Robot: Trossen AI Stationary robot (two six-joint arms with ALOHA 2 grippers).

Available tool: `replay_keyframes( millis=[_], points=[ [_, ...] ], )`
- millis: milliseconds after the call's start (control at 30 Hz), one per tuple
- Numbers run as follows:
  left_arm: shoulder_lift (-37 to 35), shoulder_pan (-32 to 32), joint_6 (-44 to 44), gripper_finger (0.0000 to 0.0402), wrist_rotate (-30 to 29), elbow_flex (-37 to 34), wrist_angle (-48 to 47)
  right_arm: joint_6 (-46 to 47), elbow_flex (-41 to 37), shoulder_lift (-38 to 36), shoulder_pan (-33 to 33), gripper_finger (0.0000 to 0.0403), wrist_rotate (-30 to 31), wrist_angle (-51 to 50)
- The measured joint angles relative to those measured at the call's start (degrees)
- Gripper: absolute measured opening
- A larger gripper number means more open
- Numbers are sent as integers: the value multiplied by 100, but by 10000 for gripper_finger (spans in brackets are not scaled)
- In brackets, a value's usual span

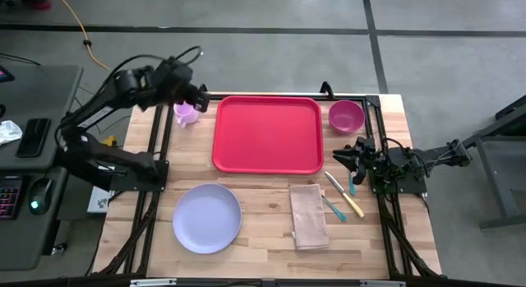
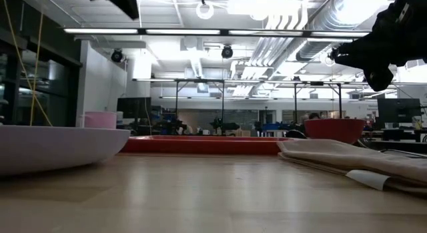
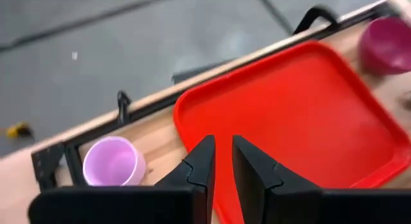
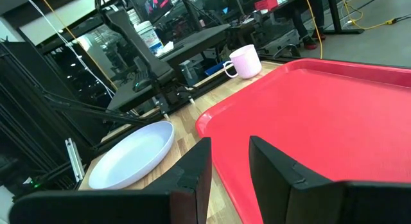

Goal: Set up tray
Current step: Put the pink mug on the tray

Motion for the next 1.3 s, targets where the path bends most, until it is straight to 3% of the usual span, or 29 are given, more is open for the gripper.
replay_keyframes(
  millis=[300, 633, 867, 1000, 1300],
  points=[
    [583, 1750, 686, 85, 1447, 1, -112, -9, 0, 0, 2, 83, 0, -2],
    [1016, 2935, 1436, 85, 1700, 2, -534, -4, 2, -1, 1, 83, 0, -2],
    [1193, 3439, 1791, 85, 1865, 2, -546, -2, 2, -2, 2, 83, 2, -4],
    [1319, 3468, 2071, 85, 2141, 0, -707, -2, 2, 0, 2, 83, 1, -10],
    [1603, 3465, 2204, 85, 1975, 0, -798, -2, 2, 9, 2, 83, 2, -7]
  ],
)
